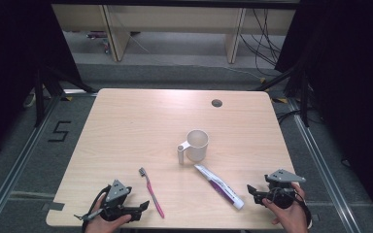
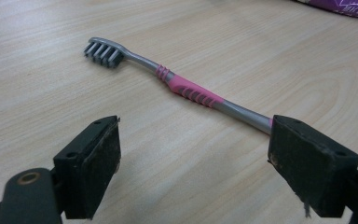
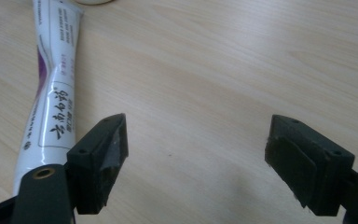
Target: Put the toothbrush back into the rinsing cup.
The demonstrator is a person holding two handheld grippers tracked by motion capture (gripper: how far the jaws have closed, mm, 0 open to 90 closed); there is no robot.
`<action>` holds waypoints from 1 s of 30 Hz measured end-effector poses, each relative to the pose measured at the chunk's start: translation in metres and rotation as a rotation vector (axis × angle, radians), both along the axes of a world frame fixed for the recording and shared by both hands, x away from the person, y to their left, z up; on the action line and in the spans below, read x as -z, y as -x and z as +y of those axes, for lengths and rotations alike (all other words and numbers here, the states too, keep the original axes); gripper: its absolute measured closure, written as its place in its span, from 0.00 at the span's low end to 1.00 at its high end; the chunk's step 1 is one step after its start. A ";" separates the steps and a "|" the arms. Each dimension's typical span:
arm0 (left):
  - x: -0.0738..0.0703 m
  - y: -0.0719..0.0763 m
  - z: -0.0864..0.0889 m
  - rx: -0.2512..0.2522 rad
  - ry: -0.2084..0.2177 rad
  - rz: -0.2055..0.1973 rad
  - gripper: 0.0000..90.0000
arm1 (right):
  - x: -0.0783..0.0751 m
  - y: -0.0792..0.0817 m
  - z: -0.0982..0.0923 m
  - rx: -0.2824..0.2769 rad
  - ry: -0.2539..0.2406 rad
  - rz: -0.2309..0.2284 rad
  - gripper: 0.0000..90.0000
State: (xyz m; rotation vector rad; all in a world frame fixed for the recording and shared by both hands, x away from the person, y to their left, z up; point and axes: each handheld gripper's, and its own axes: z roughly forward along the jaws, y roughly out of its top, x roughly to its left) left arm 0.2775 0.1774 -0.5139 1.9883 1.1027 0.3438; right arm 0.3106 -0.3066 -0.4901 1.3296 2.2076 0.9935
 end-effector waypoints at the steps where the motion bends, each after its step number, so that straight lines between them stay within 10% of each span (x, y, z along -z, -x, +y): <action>1: 0.000 0.000 0.000 0.000 0.001 0.006 0.19 | 0.000 0.000 0.000 -0.009 0.025 -0.013 0.24; 30: -0.005 -0.002 -0.012 -0.023 0.017 0.015 0.28 | 0.005 -0.003 -0.003 -0.050 0.048 -0.034 0.29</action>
